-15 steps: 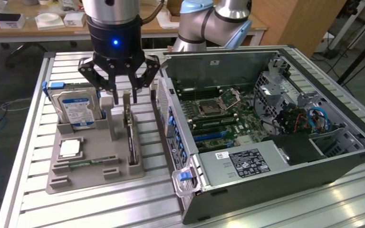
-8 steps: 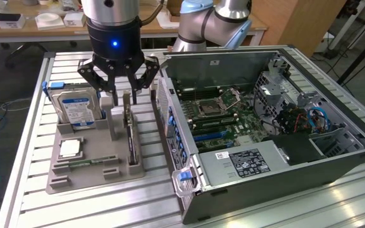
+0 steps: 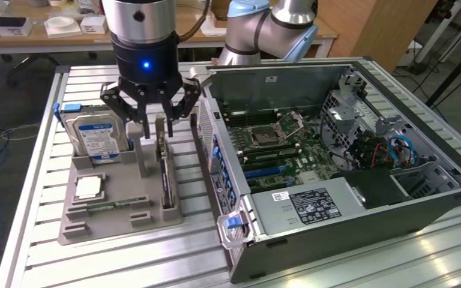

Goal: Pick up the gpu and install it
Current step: 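Pick up the gpu and move the gpu toward the slot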

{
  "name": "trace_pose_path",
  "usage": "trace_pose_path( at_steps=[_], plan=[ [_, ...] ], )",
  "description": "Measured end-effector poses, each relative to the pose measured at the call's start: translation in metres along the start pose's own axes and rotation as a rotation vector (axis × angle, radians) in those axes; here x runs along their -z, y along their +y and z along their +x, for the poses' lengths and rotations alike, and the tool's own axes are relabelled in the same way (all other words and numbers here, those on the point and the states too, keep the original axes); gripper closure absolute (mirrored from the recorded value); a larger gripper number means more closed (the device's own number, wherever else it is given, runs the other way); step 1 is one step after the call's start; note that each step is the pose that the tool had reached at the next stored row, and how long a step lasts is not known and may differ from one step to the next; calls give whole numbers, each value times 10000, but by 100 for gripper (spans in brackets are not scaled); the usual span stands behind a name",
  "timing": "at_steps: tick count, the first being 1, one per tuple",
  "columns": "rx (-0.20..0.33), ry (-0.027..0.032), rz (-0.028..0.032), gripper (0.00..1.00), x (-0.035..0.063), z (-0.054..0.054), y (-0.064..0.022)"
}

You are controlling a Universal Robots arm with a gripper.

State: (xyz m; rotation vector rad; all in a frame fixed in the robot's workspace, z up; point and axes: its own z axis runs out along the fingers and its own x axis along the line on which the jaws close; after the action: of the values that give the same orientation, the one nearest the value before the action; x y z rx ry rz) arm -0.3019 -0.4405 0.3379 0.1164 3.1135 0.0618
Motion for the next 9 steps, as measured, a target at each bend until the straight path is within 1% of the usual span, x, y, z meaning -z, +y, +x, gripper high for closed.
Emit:
trace_pose_path(
  at_steps=[9],
  plan=[
    [-2,0,0,57,-165,6,-15]
  ],
)
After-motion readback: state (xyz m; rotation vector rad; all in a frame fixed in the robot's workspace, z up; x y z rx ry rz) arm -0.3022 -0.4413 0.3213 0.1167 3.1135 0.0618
